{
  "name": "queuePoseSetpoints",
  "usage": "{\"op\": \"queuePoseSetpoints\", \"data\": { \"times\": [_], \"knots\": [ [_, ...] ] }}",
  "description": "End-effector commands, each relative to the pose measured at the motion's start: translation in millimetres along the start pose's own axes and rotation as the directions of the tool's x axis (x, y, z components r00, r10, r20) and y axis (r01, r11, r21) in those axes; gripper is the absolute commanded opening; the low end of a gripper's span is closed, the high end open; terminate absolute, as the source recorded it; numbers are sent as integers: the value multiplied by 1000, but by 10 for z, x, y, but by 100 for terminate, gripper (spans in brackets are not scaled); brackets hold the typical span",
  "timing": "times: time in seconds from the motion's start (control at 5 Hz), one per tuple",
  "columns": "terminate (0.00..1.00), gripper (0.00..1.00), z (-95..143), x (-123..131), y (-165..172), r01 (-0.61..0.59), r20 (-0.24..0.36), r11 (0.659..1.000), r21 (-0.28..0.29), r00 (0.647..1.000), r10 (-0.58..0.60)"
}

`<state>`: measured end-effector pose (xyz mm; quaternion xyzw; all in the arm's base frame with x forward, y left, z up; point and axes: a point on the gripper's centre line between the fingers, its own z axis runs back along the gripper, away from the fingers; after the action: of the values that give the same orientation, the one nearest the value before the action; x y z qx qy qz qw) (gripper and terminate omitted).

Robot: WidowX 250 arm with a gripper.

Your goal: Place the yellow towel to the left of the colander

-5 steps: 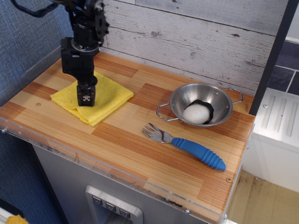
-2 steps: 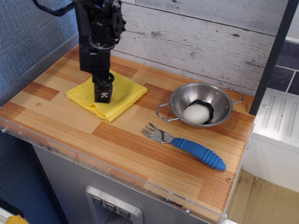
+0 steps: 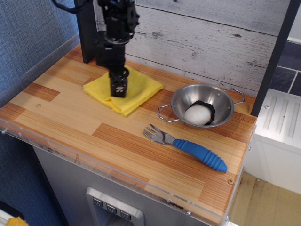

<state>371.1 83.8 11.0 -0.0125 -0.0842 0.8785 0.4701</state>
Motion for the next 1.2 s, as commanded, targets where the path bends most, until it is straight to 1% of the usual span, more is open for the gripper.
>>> {"op": "queuePoseSetpoints", "data": {
  "times": [0.0, 0.4, 0.6, 1.0],
  "knots": [
    [0, 100, 103, -343, 72, 100, -58, 994, -38, 993, -102],
    [0, 100, 174, -510, 236, 150, -100, 987, -50, 983, -155],
    [0, 100, 194, -557, 291, 163, -110, 985, -54, 980, -169],
    [0, 100, 226, -633, 395, 191, -113, 980, -49, 974, -196]
  ]
}}
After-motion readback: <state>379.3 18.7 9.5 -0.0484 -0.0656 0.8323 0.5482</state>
